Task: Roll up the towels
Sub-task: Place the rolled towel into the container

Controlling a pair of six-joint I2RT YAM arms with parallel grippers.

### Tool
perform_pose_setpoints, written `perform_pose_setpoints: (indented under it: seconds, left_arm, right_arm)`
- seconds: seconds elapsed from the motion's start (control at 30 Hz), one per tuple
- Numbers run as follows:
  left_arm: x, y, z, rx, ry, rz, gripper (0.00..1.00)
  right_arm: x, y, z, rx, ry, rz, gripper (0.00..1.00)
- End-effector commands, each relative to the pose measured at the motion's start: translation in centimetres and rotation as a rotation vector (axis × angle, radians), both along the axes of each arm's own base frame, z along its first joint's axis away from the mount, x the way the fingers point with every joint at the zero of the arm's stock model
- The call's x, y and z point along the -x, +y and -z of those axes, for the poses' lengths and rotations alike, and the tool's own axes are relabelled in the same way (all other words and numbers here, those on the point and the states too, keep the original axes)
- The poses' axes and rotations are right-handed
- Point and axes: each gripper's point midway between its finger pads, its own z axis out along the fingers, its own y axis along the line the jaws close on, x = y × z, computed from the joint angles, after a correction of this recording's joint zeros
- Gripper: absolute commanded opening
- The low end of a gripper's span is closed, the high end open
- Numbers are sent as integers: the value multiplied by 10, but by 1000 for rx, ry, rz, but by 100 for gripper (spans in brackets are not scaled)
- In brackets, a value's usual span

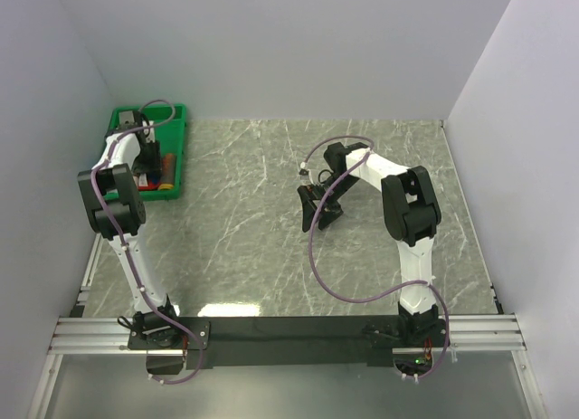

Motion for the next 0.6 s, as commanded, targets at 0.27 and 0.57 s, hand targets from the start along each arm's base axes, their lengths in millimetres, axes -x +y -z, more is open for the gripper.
perform_pose_setpoints:
  seconds: [0.27, 0.57]
  left_arm:
    - [-5, 9, -56, -41, -68, -2, 66]
    - [12, 6, -61, -40, -41, 15, 60]
  right_arm:
    - [-5, 3, -18, -44, -30, 1, 100]
    - [-5, 2, -19, -41, -34, 1, 100]
